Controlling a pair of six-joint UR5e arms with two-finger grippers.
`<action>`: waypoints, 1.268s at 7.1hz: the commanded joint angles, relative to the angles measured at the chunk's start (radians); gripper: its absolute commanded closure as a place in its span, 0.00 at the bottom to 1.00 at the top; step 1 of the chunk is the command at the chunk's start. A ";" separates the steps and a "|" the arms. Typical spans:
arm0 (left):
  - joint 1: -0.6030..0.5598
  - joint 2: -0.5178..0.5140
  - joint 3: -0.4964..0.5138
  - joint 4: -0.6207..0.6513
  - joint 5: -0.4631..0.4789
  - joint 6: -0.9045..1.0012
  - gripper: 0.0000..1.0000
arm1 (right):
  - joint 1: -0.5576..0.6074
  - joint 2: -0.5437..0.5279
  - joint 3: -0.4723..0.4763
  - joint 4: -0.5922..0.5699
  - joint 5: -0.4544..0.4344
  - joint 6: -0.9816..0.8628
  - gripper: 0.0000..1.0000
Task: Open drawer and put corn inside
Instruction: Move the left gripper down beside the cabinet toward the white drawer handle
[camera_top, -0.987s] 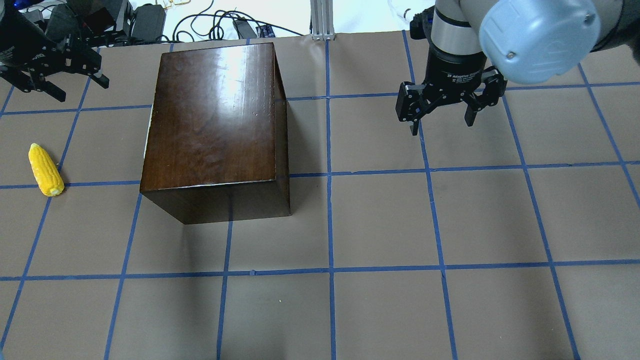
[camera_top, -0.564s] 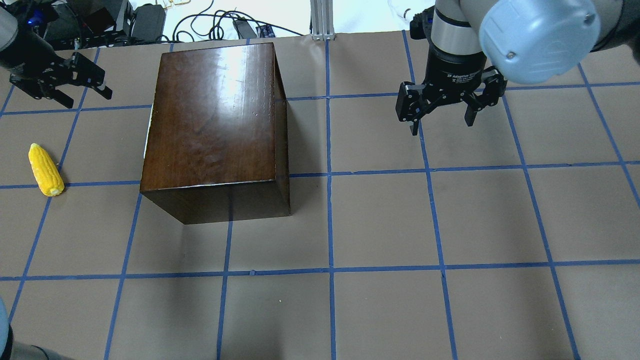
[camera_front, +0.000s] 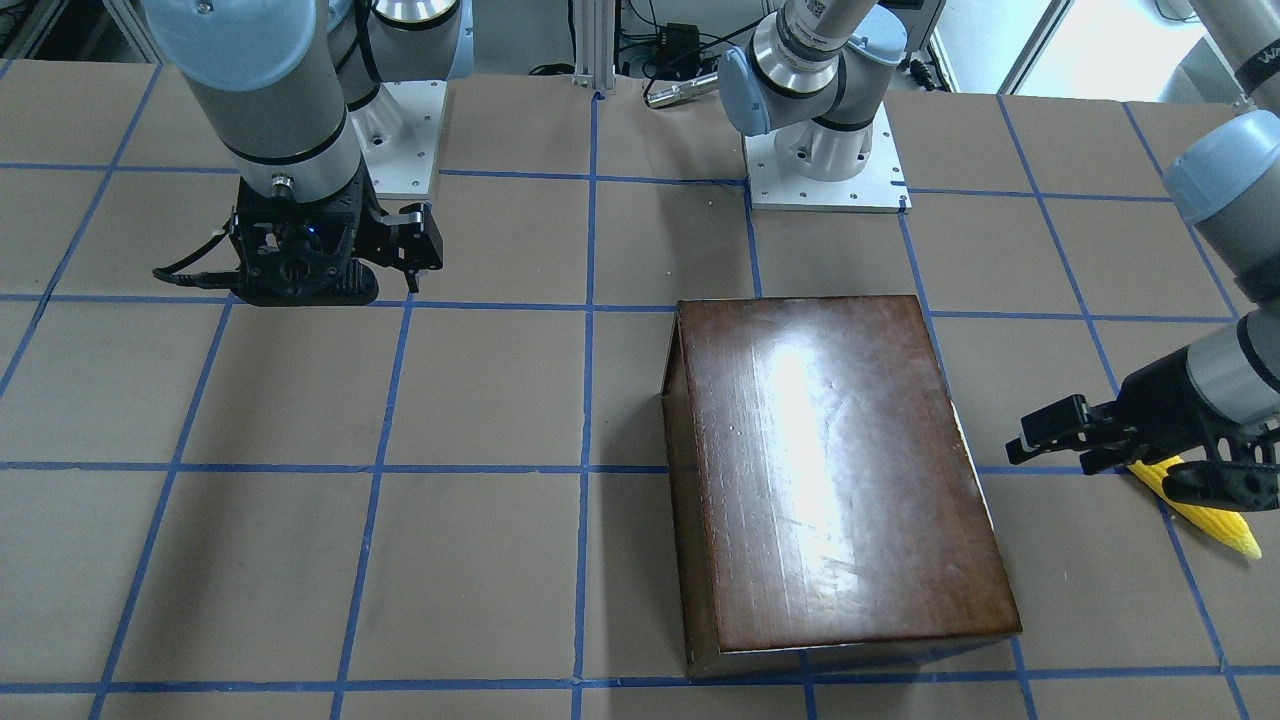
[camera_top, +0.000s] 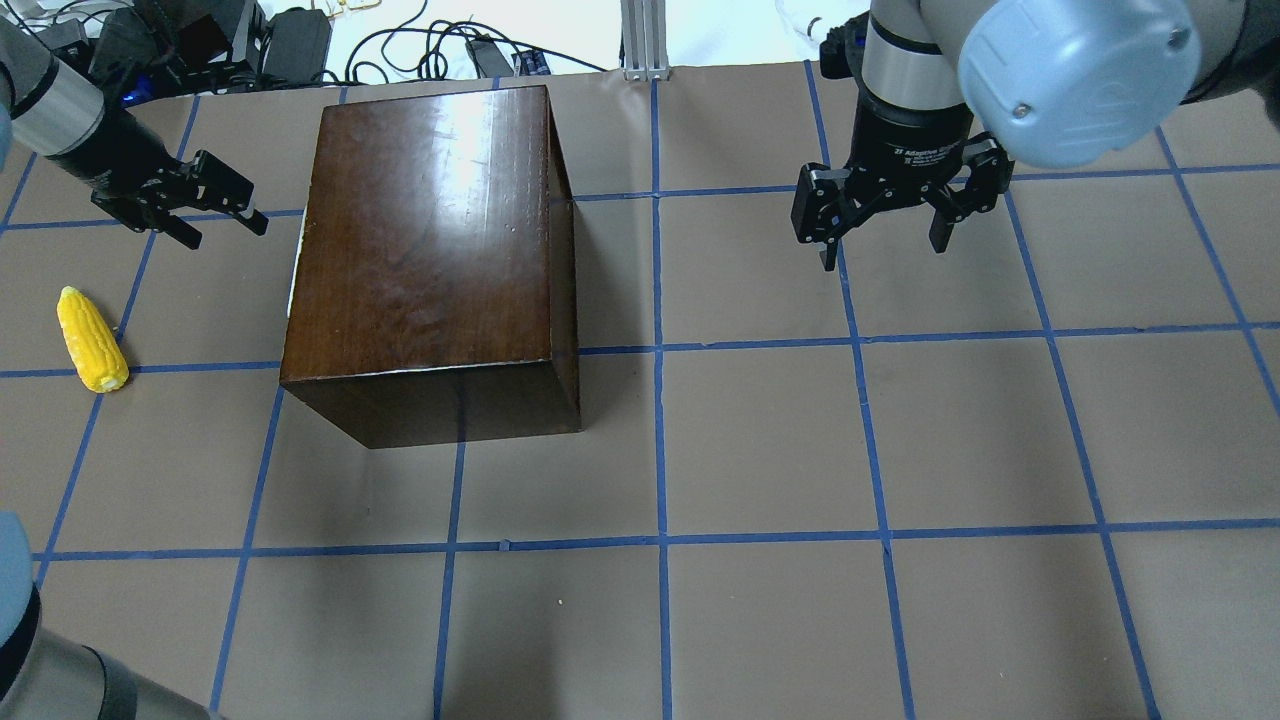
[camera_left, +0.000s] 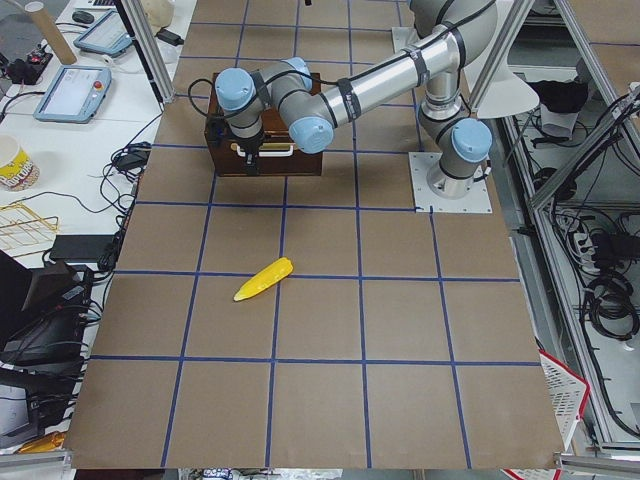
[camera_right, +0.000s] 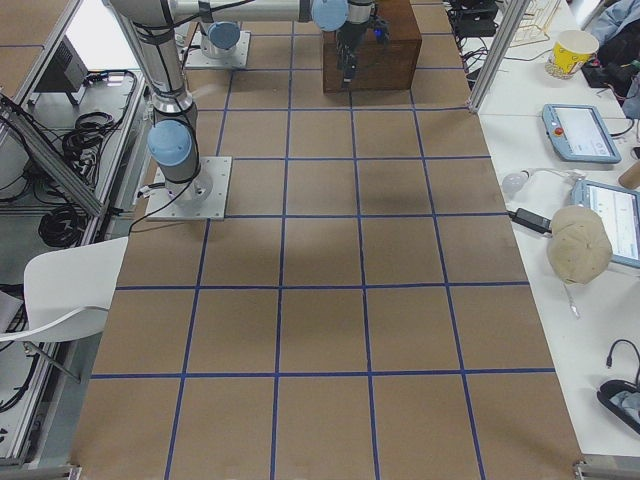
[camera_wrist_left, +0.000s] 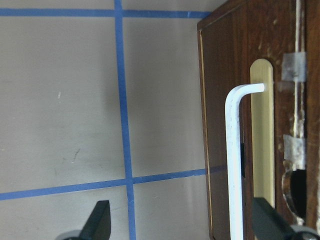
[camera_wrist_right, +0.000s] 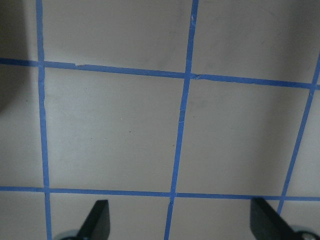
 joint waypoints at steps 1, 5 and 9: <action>0.000 -0.035 -0.003 0.006 -0.024 0.002 0.00 | 0.000 0.000 0.000 0.000 0.000 0.000 0.00; 0.000 -0.075 -0.013 0.004 -0.111 0.000 0.00 | 0.000 0.000 0.000 0.000 0.000 -0.001 0.00; 0.000 -0.093 -0.036 0.004 -0.116 0.000 0.00 | 0.000 0.000 0.000 0.000 0.000 -0.001 0.00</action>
